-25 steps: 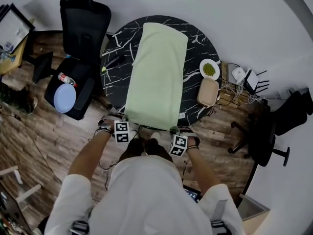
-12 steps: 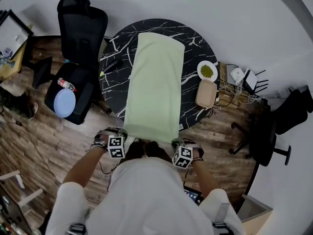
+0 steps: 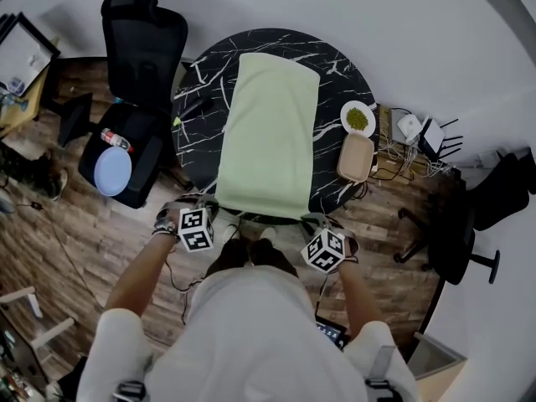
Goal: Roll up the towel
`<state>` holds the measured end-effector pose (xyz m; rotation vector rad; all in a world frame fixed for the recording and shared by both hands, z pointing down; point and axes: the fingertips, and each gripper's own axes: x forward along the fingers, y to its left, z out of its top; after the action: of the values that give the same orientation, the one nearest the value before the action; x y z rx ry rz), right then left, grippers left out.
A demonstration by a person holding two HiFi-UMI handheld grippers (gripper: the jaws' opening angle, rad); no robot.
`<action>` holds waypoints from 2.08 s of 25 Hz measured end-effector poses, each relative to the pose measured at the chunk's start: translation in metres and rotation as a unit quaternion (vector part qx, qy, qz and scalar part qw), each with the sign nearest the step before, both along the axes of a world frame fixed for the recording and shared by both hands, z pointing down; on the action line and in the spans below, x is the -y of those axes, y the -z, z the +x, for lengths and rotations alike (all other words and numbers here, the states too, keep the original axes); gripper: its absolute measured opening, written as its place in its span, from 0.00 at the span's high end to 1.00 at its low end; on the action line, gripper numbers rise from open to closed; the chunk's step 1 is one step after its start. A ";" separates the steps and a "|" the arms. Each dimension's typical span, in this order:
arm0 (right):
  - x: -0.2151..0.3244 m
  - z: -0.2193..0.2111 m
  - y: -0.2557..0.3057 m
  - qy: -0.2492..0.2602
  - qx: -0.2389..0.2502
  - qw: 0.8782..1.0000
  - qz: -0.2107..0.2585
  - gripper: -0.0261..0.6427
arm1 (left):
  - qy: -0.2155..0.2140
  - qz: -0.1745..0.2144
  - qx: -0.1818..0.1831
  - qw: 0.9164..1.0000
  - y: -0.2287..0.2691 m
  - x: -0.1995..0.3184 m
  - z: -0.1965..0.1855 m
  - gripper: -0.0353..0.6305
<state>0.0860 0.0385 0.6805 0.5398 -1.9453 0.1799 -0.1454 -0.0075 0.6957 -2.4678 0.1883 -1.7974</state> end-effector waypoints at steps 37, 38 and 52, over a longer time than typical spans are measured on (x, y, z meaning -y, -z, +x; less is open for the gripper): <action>0.034 0.020 -0.069 0.071 -0.097 0.992 0.027 0.75 | 0.040 -0.011 0.032 0.999 -0.062 0.030 0.017 0.53; 0.036 0.019 -0.064 0.064 -0.092 0.993 0.032 0.75 | 0.038 -0.010 0.036 0.999 -0.063 0.032 0.018 0.56; 0.031 0.026 -0.094 0.065 -0.113 0.991 -0.011 0.76 | 0.054 -0.018 0.063 0.996 -0.076 0.041 0.009 0.63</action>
<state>0.1116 0.0074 0.7743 0.3998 -1.7483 0.0549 -0.1366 -0.0488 0.7721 -2.4012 0.2867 -2.0095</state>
